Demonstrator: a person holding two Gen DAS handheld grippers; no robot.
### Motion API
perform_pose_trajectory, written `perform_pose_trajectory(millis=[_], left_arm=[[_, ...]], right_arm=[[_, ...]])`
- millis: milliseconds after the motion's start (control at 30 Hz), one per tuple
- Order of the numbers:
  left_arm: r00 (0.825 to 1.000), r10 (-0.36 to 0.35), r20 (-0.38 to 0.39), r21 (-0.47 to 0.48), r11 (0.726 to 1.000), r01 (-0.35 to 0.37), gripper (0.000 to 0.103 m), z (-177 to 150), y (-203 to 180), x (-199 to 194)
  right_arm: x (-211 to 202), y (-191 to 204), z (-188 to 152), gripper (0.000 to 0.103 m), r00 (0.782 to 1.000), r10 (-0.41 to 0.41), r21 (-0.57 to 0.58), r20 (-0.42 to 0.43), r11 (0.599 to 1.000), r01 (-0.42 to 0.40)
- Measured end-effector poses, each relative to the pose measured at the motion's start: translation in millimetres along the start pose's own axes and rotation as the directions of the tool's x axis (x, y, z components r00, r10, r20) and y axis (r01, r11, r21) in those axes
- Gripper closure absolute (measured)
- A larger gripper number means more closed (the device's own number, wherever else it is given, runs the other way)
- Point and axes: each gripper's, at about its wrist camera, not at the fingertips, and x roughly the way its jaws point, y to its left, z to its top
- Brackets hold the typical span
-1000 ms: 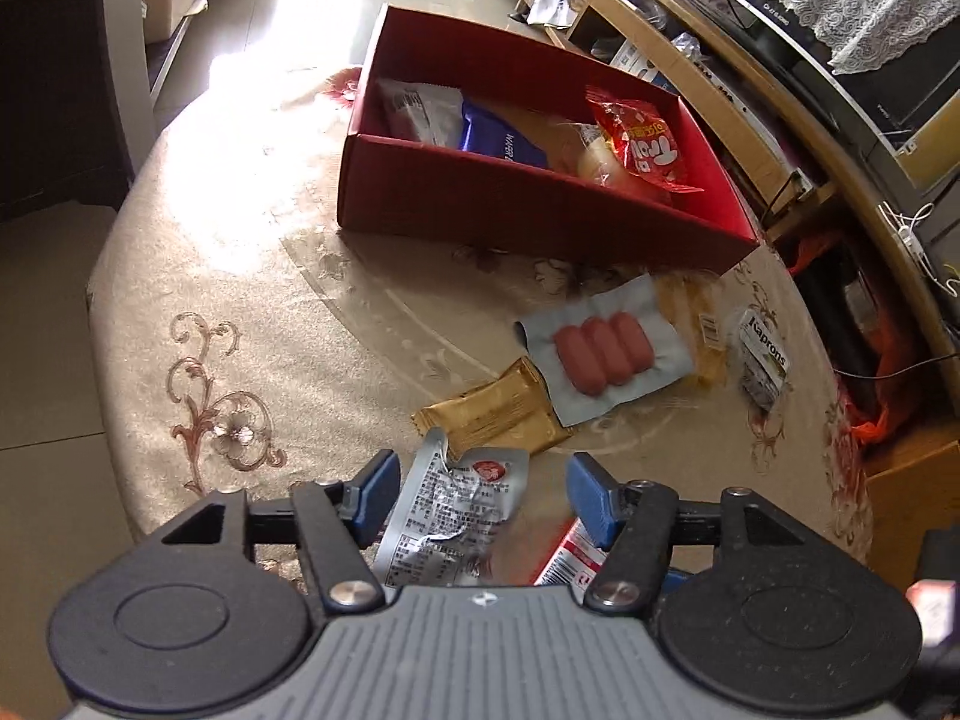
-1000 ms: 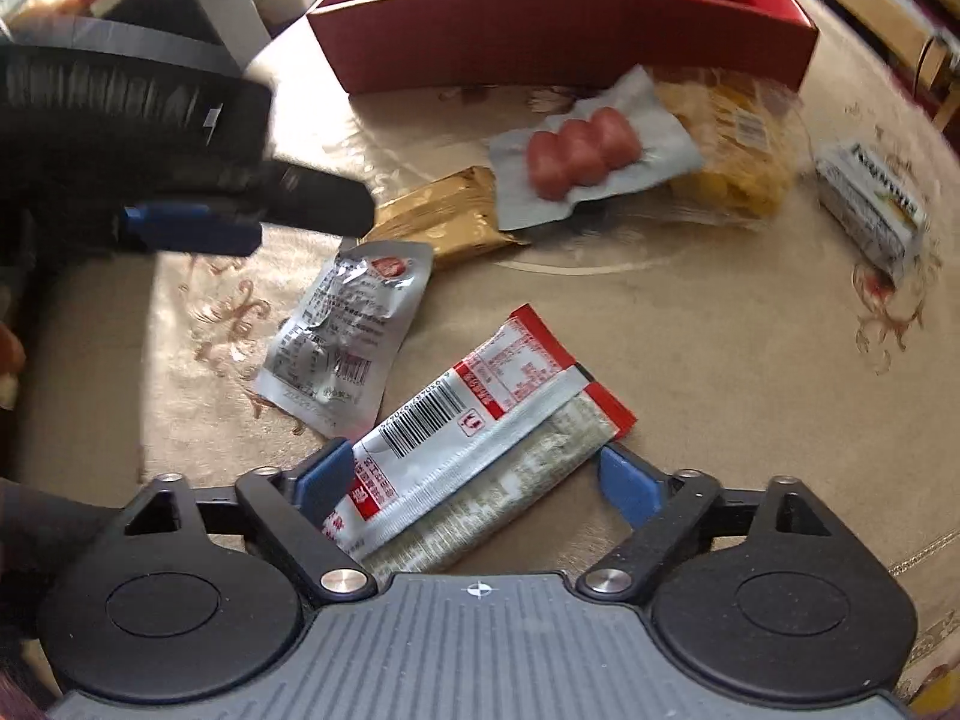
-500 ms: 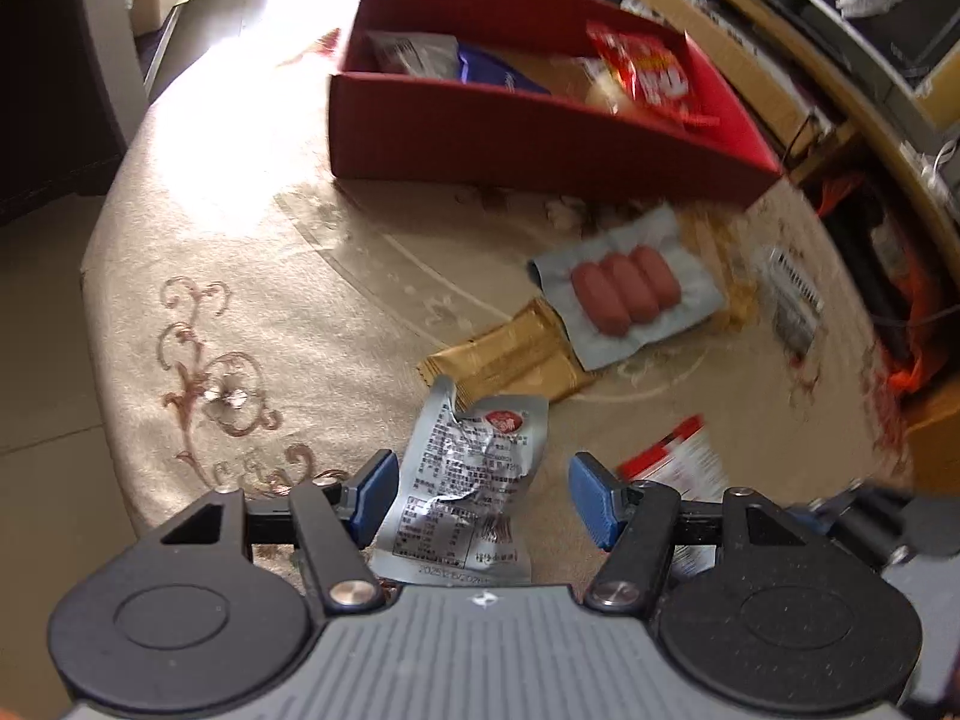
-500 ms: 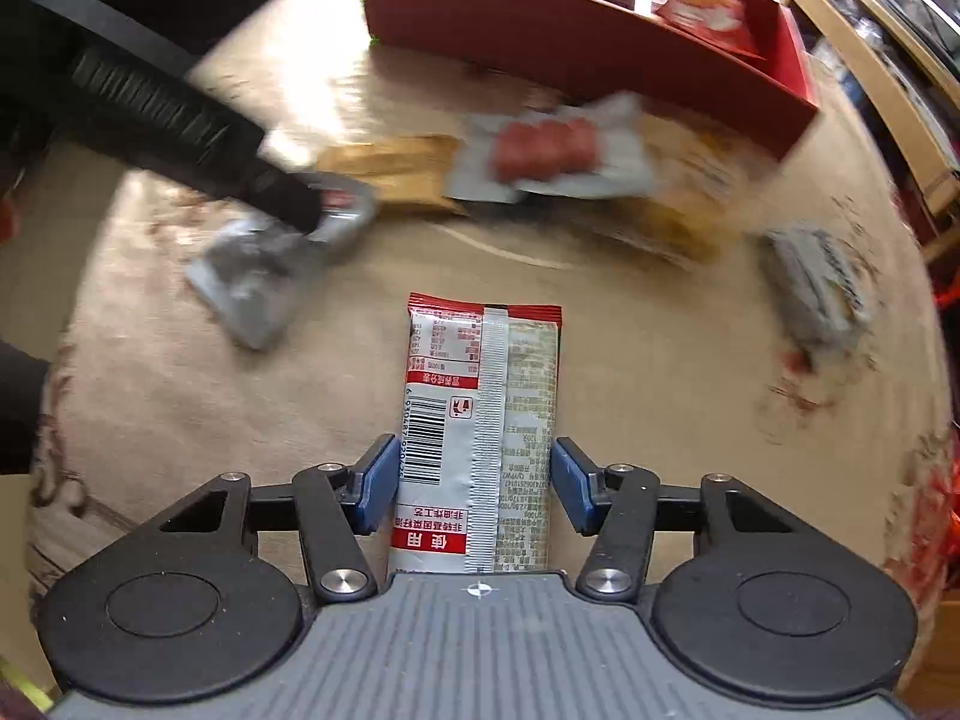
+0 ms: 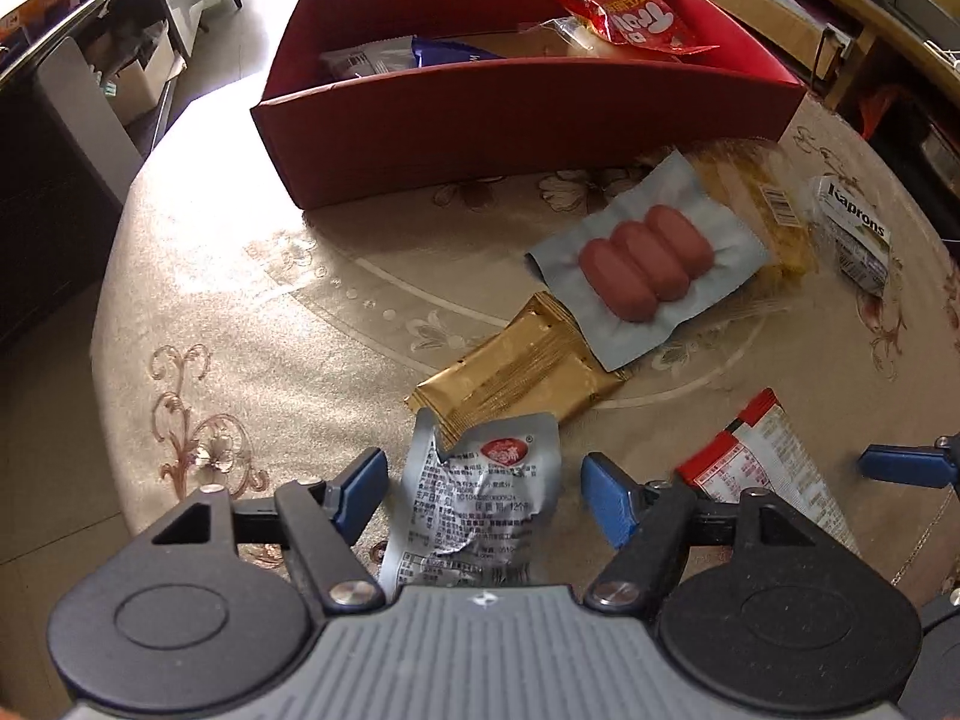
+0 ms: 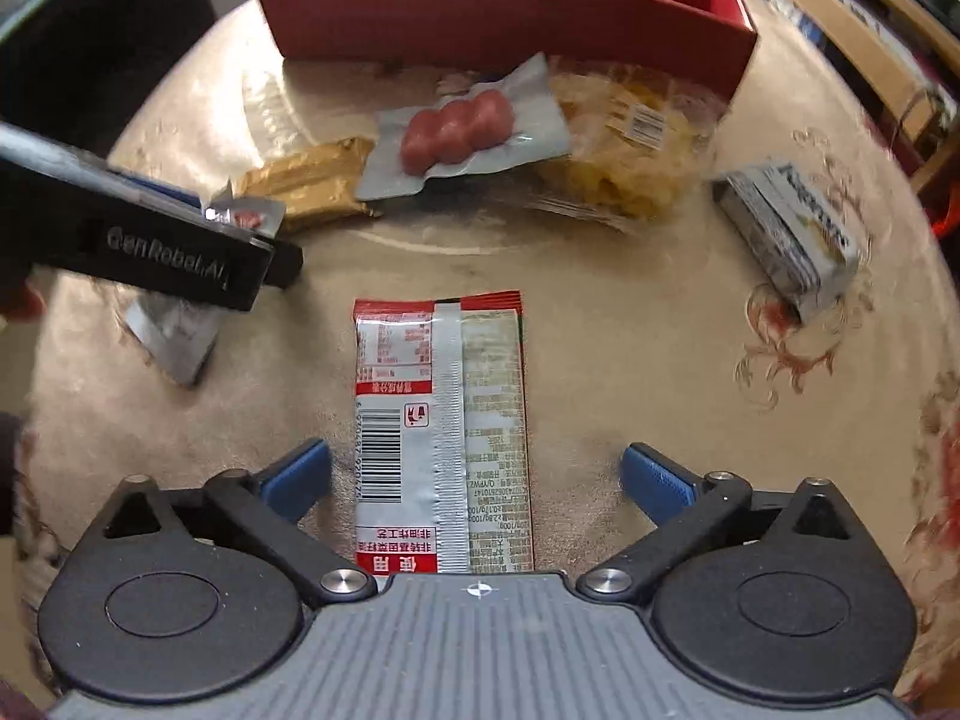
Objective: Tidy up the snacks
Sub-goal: 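Grasp the silver crinkled pouch with the left tool while the right tool grasps the red-and-white striped pack, then carry the silver pouch with the left tool while the right tool carries the striped pack to the red box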
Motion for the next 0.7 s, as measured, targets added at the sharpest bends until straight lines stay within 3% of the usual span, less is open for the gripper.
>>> perform_pose_trajectory(millis=[100,200,267,400,700], left_arm=[[1.000,0.010,-0.006,-0.011,1.000,-0.010,0.036,-1.4,2.4,-1.4],[1.000,0.019,-0.010,-0.030,0.999,-0.019,0.048,-5.8,3.5,-4.8],[1.000,0.015,-0.014,-0.031,0.999,-0.015,0.049,-7.9,2.9,-6.4],[1.000,-0.004,-0.014,-0.060,0.998,0.003,0.050,-8.9,5.6,-9.8],[0.996,-0.079,0.033,-0.112,0.990,0.082,0.050,-1.6,11.1,-26.9]], right_arm=[[0.6,0.1,3.7,0.001,1.000,-0.001,0.016,-0.013,1.000,0.001],[-7.3,7.3,5.3,0.025,1.000,0.017,-0.039,0.014,0.999,-0.017],[-9.4,14.2,8.6,0.041,0.999,0.023,-0.062,0.027,0.998,-0.021],[-11.1,18.2,12.6,0.048,0.999,0.020,-0.081,0.037,0.997,-0.017],[-29.6,2.5,15.4,0.050,0.994,0.040,-0.016,0.103,0.999,-0.038]])
